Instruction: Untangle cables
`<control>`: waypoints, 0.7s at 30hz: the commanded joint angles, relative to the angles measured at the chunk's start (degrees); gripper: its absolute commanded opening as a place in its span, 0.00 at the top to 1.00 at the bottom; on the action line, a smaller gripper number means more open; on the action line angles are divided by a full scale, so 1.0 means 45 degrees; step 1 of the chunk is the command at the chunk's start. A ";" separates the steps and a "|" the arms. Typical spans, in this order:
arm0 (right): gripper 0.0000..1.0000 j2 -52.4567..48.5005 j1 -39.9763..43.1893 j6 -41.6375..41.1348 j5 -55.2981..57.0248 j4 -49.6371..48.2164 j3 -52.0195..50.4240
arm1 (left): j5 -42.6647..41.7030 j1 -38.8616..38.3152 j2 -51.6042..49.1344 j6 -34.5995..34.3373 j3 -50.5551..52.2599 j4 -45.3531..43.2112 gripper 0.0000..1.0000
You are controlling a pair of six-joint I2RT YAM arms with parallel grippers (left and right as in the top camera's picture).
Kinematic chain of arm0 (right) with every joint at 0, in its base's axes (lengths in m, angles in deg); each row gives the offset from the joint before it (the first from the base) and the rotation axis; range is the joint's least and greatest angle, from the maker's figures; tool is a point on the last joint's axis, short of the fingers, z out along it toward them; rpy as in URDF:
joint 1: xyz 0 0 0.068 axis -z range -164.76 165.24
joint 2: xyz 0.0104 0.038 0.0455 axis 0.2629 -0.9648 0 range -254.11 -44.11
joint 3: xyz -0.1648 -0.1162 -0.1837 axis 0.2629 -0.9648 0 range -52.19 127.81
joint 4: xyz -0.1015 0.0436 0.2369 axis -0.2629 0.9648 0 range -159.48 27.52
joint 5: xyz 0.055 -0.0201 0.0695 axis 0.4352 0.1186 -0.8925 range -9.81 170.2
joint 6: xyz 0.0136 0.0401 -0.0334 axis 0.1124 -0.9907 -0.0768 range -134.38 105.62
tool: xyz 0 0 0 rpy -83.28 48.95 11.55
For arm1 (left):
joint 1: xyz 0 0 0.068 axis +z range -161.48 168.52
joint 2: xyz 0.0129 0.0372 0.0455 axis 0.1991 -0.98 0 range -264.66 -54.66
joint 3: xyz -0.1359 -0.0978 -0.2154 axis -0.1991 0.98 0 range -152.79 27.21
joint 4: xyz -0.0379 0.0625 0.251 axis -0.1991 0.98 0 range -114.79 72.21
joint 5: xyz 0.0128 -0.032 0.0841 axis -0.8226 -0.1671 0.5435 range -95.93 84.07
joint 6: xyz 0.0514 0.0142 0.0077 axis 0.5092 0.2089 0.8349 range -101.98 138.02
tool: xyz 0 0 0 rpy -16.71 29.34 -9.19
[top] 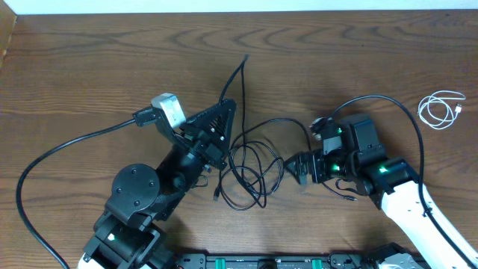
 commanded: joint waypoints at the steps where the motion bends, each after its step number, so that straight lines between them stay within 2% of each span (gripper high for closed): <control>1: 0.01 0.0073 0.0053 0.3157 -0.4920 0.0175 -0.0053 | 0.0772 0.0131 0.0097 -0.1175 -0.0180 -0.0136 0.92; 2: 0.01 0.0073 0.0053 0.3949 -0.5513 0.0403 -0.0053 | 0.0772 0.0325 0.0092 -0.1651 -0.0180 -0.0136 0.92; 8: 0.01 0.0073 -0.0219 0.4920 -0.5897 0.0544 -0.0063 | 0.0767 0.1015 0.0087 -0.3798 -0.0180 0.0408 0.92; 13: 0.02 0.0073 -0.1137 0.6207 -0.6314 0.0597 -0.0063 | 0.0631 0.1588 0.0083 -0.4648 -0.0180 0.0797 0.92; 21: 0.04 0.0073 -0.2399 0.6173 -0.5187 -0.0481 -0.0063 | 0.0068 0.1690 0.0087 -0.5518 -0.0180 0.0981 0.92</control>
